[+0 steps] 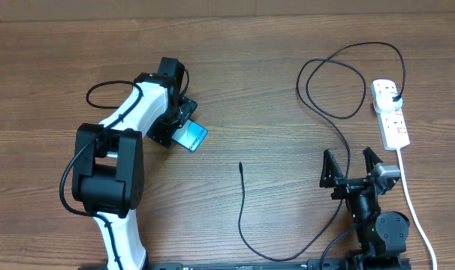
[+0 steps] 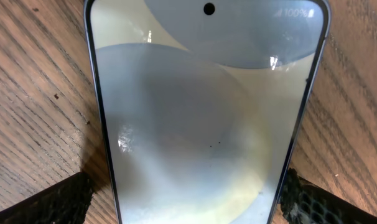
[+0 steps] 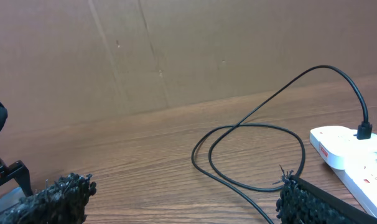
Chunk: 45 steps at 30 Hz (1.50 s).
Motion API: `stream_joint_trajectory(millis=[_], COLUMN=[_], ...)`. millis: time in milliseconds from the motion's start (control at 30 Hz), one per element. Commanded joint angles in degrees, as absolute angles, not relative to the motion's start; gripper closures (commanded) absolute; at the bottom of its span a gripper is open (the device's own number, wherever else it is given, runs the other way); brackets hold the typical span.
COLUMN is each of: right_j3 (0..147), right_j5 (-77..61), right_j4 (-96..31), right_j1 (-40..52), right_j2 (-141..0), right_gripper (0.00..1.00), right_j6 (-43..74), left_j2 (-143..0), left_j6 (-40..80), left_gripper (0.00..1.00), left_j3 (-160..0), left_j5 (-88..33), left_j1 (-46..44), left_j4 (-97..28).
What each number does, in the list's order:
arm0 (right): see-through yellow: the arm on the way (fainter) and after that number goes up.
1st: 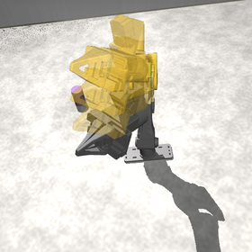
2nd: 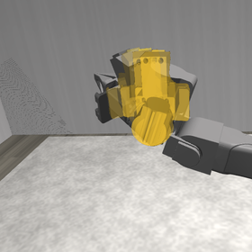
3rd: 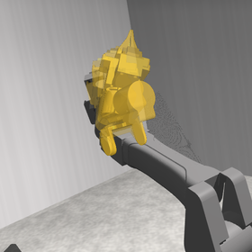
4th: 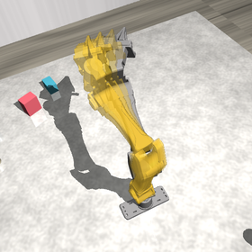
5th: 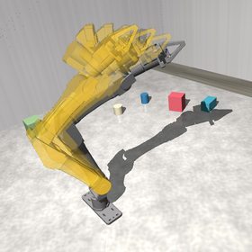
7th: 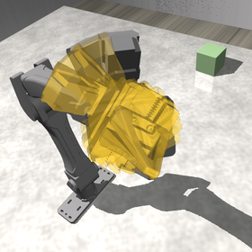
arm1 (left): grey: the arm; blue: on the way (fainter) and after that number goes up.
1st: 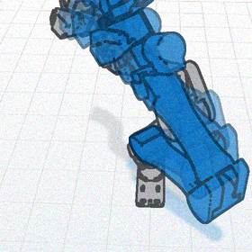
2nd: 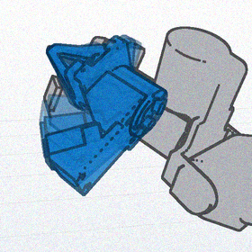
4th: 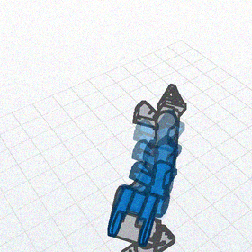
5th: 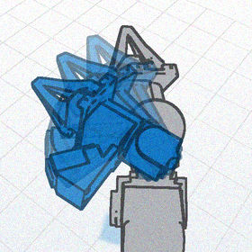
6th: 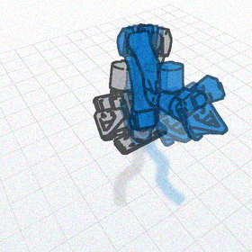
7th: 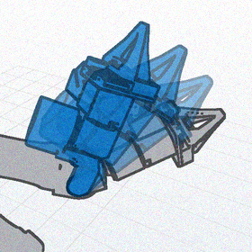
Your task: Plug charger to phone and switch on socket
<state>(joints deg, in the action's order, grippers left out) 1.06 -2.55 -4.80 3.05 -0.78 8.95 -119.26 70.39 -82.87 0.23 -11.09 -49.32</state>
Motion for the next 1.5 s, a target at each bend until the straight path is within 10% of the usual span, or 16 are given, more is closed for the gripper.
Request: stream_joint_trajectory(millis=[0, 1467], right_j3=[0.45, 0.45], right_j5=[-2.04, -2.02], right_j4=[-4.69, -4.69], right_j1=[3.36, 3.36], right_j2=[-0.16, -0.16], right_gripper=[0.00, 0.00], right_j6=[8.67, 8.69], left_j2=[-121.71, -121.71], left_j6=[70.89, 71.35], left_gripper=[0.00, 0.00], left_j3=[-82.13, -82.13], left_j5=[-0.80, 3.84], left_j1=[-10.55, -10.63], left_j4=[-49.71, -53.25])
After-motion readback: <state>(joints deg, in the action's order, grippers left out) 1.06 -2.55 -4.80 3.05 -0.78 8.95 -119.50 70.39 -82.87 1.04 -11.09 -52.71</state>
